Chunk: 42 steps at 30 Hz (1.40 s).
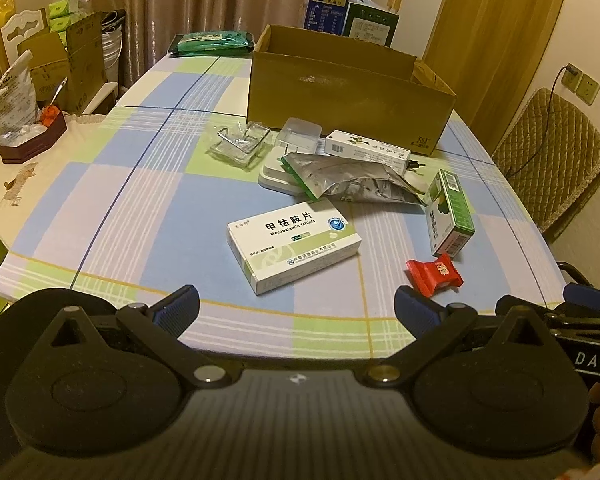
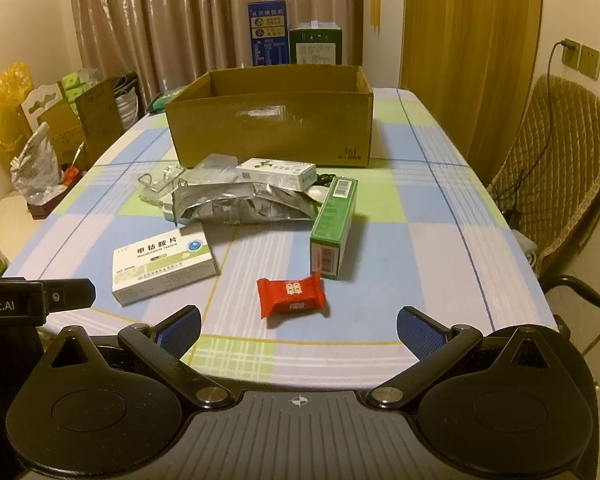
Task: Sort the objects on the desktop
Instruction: 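Move both tools toward the red candy and white tablet box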
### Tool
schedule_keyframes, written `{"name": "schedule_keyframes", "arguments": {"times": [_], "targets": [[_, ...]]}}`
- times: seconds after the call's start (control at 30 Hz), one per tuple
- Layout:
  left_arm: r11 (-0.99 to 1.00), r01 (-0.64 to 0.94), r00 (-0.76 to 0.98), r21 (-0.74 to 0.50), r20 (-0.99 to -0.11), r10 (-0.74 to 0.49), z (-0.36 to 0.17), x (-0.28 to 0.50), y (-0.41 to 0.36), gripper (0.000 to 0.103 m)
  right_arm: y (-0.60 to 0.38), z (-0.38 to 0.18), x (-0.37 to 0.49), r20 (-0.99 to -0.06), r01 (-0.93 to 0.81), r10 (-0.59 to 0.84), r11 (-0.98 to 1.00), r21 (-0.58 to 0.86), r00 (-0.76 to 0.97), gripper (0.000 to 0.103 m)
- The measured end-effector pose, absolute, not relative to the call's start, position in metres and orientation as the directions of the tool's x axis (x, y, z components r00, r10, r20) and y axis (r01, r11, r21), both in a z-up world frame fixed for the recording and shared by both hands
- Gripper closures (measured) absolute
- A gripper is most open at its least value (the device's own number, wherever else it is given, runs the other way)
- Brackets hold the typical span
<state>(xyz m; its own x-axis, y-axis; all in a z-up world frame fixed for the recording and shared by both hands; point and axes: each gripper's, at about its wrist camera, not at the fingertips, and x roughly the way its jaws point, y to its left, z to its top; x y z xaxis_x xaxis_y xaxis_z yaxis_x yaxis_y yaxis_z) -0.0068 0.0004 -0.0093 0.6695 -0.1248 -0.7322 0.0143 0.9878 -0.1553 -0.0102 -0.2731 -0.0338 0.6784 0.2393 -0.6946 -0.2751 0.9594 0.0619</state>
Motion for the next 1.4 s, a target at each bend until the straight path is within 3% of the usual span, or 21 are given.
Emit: {"name": "schedule_keyframes", "arguments": {"times": [0.97, 1.4], "targets": [[0.989, 0.088, 0.636, -0.117, -0.758, -0.147, -0.016, 0.008, 0.006, 0.001, -0.269, -0.052, -0.001, -0.72, -0.309, 0.234, 0.951, 0.029, 0.654, 0.002], [0.954, 0.298, 0.617, -0.038, -0.755, -0.223, -0.015, 0.041, 0.007, 0.001, -0.26, -0.07, 0.028, -0.725, -0.331, 0.23, 0.944, 0.003, 0.649, 0.002]]}}
